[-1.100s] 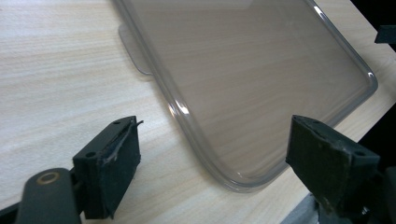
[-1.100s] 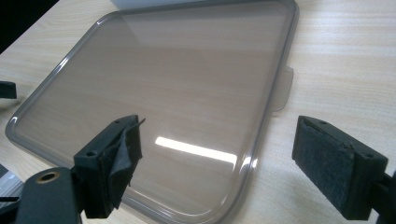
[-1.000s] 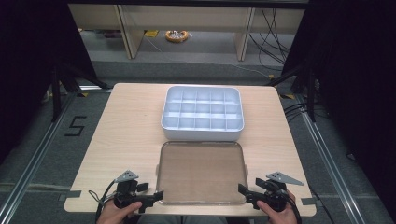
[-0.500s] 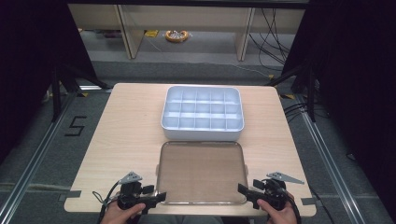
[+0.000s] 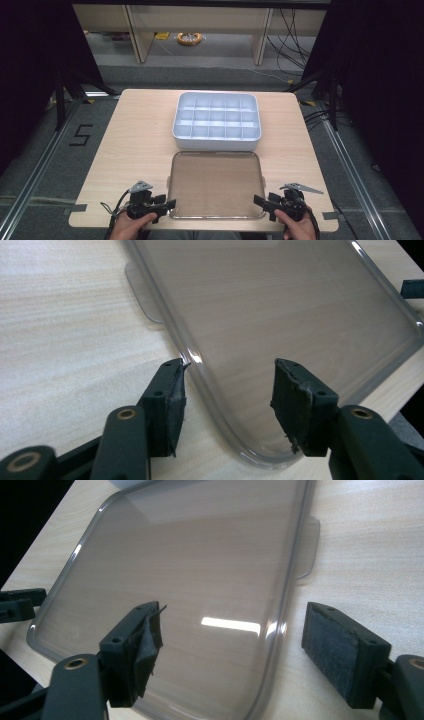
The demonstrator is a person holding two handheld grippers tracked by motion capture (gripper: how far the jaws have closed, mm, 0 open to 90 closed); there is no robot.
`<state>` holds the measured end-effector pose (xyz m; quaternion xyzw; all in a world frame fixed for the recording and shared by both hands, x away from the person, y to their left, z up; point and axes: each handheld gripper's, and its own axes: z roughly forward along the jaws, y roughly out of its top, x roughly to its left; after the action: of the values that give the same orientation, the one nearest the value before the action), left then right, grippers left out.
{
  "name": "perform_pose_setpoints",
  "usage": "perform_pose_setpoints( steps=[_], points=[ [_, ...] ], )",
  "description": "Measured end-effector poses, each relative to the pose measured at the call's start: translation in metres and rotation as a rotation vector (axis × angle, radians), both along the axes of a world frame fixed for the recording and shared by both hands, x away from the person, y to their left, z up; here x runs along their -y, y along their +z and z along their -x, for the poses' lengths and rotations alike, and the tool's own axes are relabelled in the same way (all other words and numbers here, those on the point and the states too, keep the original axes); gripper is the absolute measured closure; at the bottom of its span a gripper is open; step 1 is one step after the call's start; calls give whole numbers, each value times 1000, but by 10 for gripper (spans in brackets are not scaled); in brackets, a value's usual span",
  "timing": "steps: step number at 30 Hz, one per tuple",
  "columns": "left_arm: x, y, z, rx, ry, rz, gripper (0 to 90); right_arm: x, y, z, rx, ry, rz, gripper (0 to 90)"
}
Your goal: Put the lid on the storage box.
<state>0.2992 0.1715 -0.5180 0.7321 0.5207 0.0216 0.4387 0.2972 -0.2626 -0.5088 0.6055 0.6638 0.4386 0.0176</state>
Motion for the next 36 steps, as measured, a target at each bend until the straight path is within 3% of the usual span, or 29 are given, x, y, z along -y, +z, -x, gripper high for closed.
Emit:
perform_pose_setpoints(
  steps=[1, 2, 5, 6, 7, 8, 9, 10, 11, 13, 15, 16, 18, 22, 23, 24, 25, 26, 27, 30, 31, 33, 34, 36],
  points=[
    [1, 2, 1, -41, 14, -35, 471, 2, -2, -3, 25, 18, 5, 260],
    [4, 0, -3, 16, -4, -15, 483, 3, -3, -4, 10, 8, 12, 267],
    [7, 1, -3, 30, -23, -63, 479, 2, -5, -6, -4, 14, -44, 269],
    [9, 0, -3, 36, -17, -47, 478, 1, -3, -6, -13, -1, -46, 272],
    [8, 1, -2, 37, -40, -75, 473, 1, -4, -6, -11, -6, -42, 272],
    [11, 0, -1, 32, -5, -48, 472, 1, -5, -5, -31, -30, -78, 272],
    [11, 0, -1, 32, -6, -50, 472, 2, -4, -4, -69, -61, -122, 273],
    [11, 0, -1, 35, -8, -51, 472, 6, -8, -6, -29, -51, -142, 277],
    [10, 0, -2, 41, -17, -56, 472, 3, -2, -2, -122, -84, -217, 285],
    [10, 0, -1, 42, -21, -57, 474, 7, -6, -2, -108, -105, -253, 314],
    [9, 0, -2, 44, -30, -79, 474, 8, -7, -2, -131, -101, -271, 355],
    [8, 1, -1, 48, -50, -88, 474, 8, -7, 0, -170, -115, -320, 384],
    [8, 0, -1, 44, -38, -82, 474, 10, -9, 2, -187, -96, -323, 440],
    [9, 0, -1, 49, -46, -71, 466, 11, -6, 8, -130, -45, -277, 567],
    [7, 1, 0, 53, -68, -91, 460, 11, -5, 9, -106, -27, -266, 612],
    [7, 1, 0, 55, -76, -96, 452, 11, -7, 9, -18, 1, -223, 608],
    [9, 0, 0, 59, -60, -77, 440, 9, -5, 10, 0, 17, -200, 598],
    [9, 0, 1, 62, -59, -76, 408, 6, 1, 15, 51, 46, -170, 593],
    [9, 1, 1, 57, -66, -73, 408, 6, 1, 15, 51, 46, -170, 593],
    [8, 0, 0, 49, -67, -69, 344, 3, 9, 19, 141, 85, -151, 593],
    [9, 0, 0, 56, -63, -60, 326, 2, 14, 22, 137, 104, -161, 593],
    [10, 0, 0, 65, -72, -63, 296, 0, 19, 24, 182, 126, -148, 593],
    [10, 0, 0, 64, -66, -56, 283, -1, 21, 25, 227, 147, -133, 593],
    [10, -1, -2, 72, -63, -54, 263, -2, 25, 28, 262, 170, -102, 594]
  ],
)
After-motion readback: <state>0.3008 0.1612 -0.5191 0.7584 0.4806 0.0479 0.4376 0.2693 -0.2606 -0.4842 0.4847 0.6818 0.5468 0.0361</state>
